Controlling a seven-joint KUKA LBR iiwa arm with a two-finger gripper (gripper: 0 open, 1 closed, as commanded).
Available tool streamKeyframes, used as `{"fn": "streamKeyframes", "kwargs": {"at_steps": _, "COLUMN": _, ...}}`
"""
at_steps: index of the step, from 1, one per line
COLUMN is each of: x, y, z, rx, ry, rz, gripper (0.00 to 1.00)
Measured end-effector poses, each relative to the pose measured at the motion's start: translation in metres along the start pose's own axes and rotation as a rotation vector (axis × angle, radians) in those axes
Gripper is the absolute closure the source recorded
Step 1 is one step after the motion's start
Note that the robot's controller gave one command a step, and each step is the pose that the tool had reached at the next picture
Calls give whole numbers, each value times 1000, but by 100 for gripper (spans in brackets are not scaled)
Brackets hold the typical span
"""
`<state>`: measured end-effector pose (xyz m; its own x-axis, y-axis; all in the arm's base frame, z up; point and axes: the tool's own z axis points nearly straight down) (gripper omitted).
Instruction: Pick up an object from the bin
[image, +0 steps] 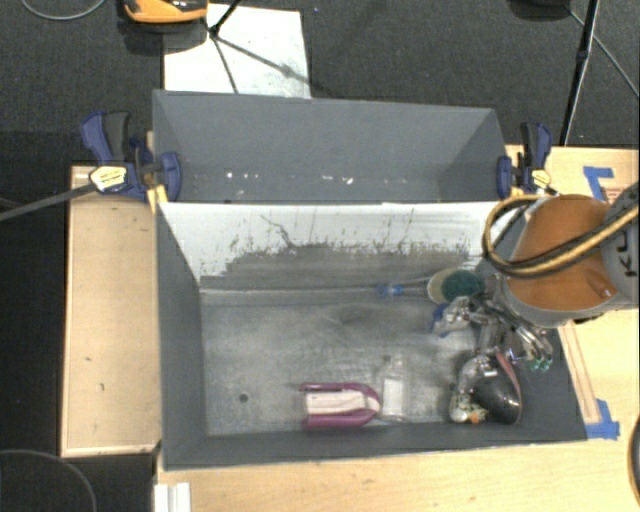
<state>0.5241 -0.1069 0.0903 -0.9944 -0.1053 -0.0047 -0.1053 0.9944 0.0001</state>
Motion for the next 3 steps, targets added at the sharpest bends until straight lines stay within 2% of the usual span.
{"fn": "streamKeyframes", "kwargs": {"at_steps": 1, "x": -18, "y": 19, "z": -139, "rx": 3, "ry": -7, "rz": -68, "gripper": 0}}
{"fn": "streamKeyframes", "kwargs": {"at_steps": 2, "x": 18, "y": -24, "z": -129, "rx": 0, "ry": 5, "rz": -201, "gripper": 0}}
{"fn": "streamKeyframes", "kwargs": {"at_steps": 3, "x": 4, "y": 51, "z": -22, "rx": -5, "ry": 6, "rz": -500, "gripper": 0}}
